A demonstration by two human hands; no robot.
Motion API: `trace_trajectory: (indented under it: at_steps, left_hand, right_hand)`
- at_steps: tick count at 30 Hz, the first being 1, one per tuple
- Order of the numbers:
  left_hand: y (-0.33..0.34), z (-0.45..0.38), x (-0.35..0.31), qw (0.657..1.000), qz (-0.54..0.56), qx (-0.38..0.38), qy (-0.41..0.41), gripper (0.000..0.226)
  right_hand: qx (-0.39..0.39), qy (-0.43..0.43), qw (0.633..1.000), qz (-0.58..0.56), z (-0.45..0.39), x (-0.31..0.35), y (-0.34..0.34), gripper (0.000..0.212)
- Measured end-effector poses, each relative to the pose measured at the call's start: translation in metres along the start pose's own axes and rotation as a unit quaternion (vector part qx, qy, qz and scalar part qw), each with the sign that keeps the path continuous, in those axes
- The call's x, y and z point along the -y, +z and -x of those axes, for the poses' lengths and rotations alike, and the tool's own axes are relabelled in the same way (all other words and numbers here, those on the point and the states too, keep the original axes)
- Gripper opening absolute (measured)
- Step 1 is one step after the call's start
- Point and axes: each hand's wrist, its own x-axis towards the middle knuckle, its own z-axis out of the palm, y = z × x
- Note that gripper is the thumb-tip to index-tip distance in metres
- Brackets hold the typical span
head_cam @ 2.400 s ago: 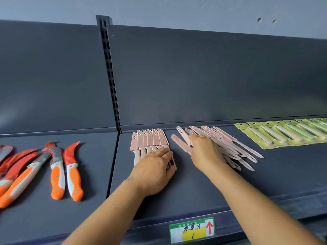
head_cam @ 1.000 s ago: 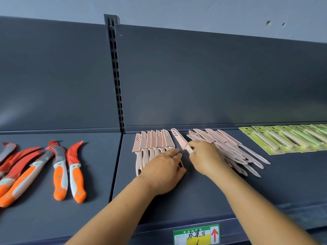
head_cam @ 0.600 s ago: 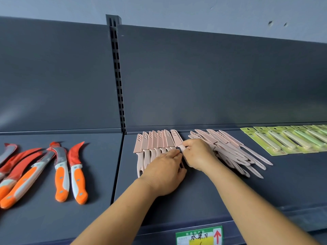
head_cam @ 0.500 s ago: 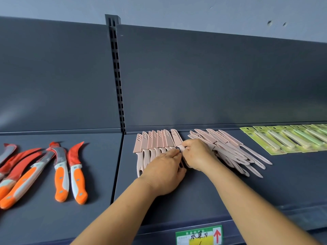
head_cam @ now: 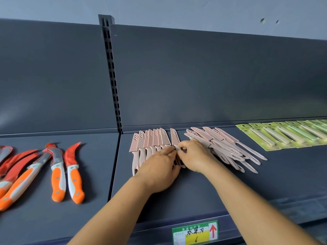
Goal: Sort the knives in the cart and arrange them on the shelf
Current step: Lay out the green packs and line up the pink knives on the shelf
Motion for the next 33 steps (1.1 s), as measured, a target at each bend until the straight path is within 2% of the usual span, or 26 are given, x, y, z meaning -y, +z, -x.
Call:
trace_trajectory:
  at_steps: [6,12,15,20,24,27,33]
  left_hand:
    - [0.002,0.001,0.004,1.0,-0.009,-0.014,0.0,0.04]
    - [0.003,0.001,0.005,1.0,-0.01,-0.01,-0.002,0.038]
    - [0.004,0.001,0.006,1.0,-0.007,-0.009,-0.005,0.039]
    - [0.006,0.0,0.007,1.0,0.003,-0.012,-0.006,0.036]
    - [0.008,-0.002,0.009,1.0,0.011,-0.015,0.0,0.035]
    - [0.008,-0.002,0.01,1.0,0.011,-0.016,0.001,0.038]
    - [0.01,-0.002,0.011,1.0,0.011,-0.021,0.006,0.039]
  right_hand:
    - [0.019,-0.028,0.999,0.036,0.009,0.003,-0.003,0.013]
    - [0.032,-0.014,0.993,0.11,0.011,0.01,-0.006,0.032]
    - [0.027,-0.013,0.99,0.137,0.012,0.014,-0.006,0.021]
    - [0.025,-0.001,0.993,0.119,0.008,0.017,-0.005,0.006]
    - [0.02,-0.001,0.995,0.093,0.005,0.015,-0.002,0.027]
    - [0.016,-0.006,0.998,0.065,0.004,0.013,0.0,0.018]
    - [0.046,-0.017,0.996,0.075,0.013,0.018,-0.01,0.024]
